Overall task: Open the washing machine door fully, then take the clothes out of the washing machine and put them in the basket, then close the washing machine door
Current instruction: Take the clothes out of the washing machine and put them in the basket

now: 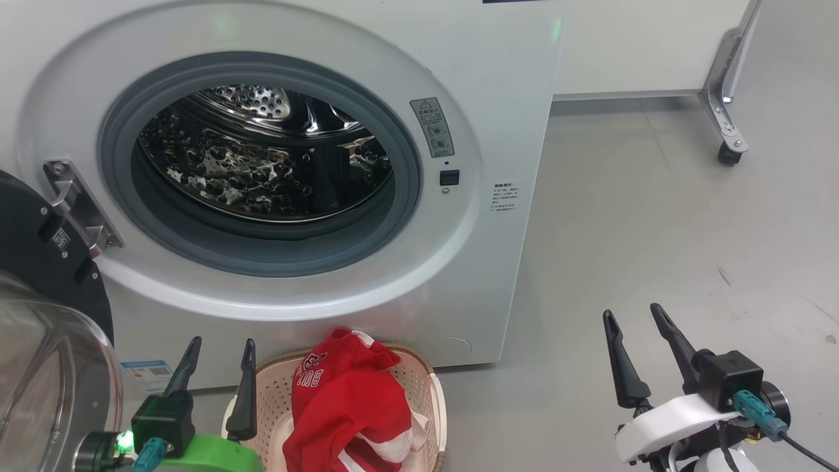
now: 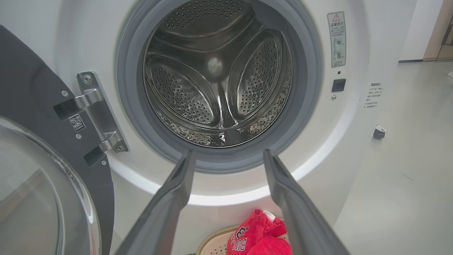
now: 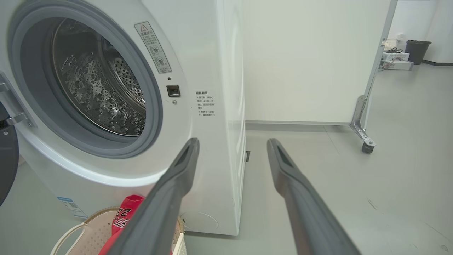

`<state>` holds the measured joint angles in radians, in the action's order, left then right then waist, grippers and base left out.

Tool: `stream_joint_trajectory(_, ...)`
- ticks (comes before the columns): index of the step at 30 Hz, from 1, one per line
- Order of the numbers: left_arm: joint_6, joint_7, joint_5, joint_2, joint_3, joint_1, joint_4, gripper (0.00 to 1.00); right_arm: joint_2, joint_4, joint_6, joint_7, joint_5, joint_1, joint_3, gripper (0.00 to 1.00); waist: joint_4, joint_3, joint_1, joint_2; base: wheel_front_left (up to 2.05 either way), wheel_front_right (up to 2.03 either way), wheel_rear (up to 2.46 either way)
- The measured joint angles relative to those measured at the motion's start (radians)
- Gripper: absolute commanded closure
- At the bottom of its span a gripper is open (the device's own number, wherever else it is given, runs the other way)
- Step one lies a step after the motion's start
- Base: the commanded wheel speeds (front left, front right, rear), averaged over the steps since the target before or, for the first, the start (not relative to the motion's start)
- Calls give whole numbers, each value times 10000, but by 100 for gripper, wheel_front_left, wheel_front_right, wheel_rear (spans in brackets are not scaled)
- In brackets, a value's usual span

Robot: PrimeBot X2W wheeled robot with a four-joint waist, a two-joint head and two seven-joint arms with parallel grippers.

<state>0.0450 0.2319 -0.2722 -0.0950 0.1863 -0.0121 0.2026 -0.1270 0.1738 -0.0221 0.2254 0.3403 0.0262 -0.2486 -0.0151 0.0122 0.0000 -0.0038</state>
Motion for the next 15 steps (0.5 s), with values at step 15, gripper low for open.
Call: stream_joint_trajectory(15,132,-303,188,-153,2,-423,-792,0,-10,-244,-75,-90,21,118,4,0,-46,1,0,0,0,0,0)
